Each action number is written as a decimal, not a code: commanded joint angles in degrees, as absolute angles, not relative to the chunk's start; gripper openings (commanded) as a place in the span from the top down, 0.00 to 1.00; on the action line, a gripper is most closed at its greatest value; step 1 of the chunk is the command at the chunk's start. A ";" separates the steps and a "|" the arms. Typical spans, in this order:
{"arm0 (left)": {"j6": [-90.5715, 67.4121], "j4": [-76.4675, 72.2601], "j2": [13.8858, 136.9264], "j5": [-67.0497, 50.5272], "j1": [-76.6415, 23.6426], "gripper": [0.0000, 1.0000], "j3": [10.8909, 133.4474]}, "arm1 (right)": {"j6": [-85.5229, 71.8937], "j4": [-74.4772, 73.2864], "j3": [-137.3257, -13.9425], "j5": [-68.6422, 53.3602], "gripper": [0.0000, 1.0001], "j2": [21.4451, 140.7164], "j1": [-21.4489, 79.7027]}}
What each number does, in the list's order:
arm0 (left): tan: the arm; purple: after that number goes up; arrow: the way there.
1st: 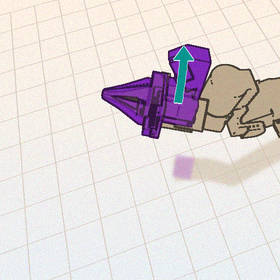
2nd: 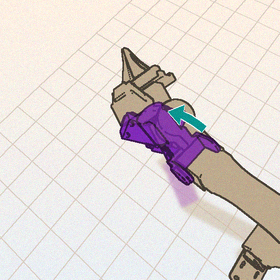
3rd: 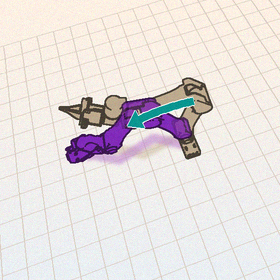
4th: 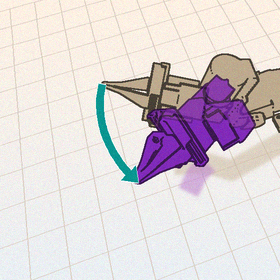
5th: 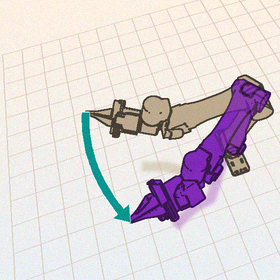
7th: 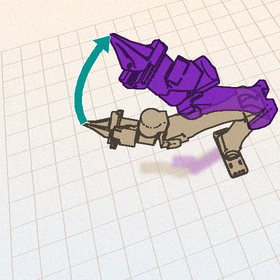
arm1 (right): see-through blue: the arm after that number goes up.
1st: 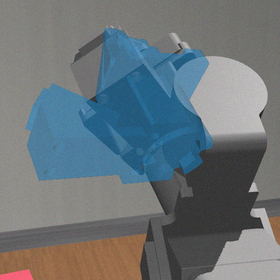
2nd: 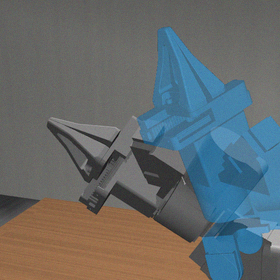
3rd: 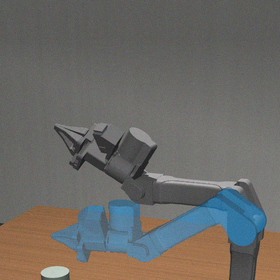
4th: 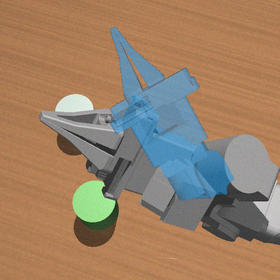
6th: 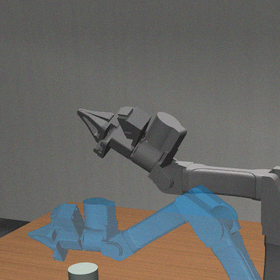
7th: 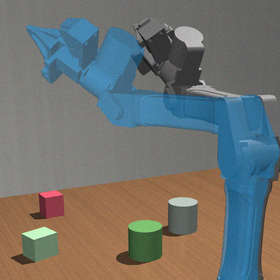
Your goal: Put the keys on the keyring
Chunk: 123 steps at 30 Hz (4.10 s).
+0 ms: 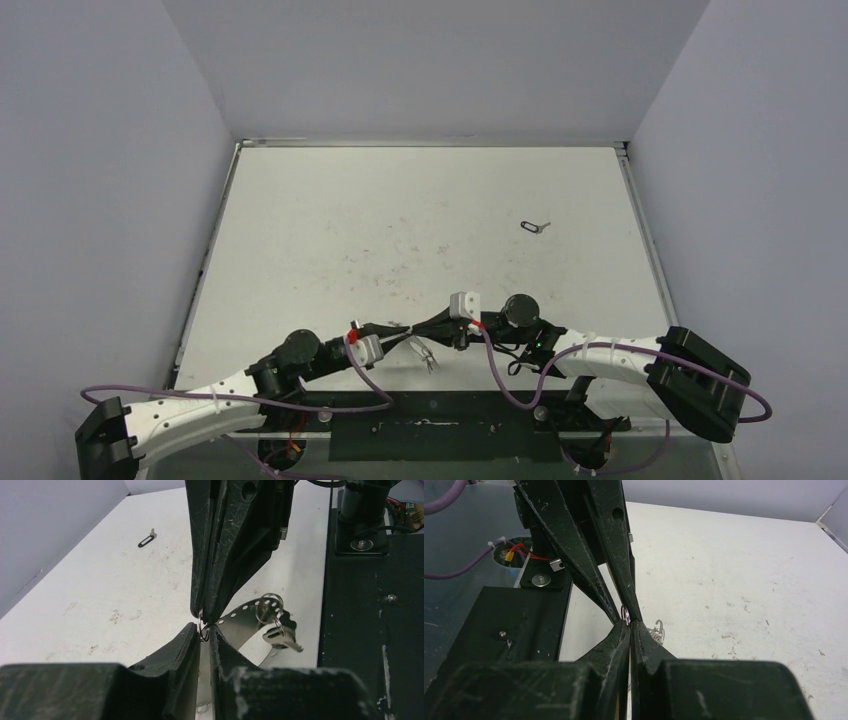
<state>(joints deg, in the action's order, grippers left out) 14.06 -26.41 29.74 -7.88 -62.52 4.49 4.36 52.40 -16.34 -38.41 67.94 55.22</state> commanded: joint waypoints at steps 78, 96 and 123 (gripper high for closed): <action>10.78 -21.09 29.47 -5.81 -62.58 1.00 10.21 | -24.33 -26.50 -75.40 13.68 0.45 107.55 12.38; 11.00 -20.69 28.04 -6.42 -62.58 1.00 9.67 | -24.17 -28.32 -82.29 15.90 0.66 115.04 11.12; 11.38 -19.13 27.82 -6.41 -62.58 1.00 10.26 | -23.13 -29.56 -82.34 16.81 1.00 113.43 10.04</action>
<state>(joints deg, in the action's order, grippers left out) 11.14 -18.59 28.27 -5.89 -62.57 7.51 -23.79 -28.56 -81.65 16.29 116.99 10.41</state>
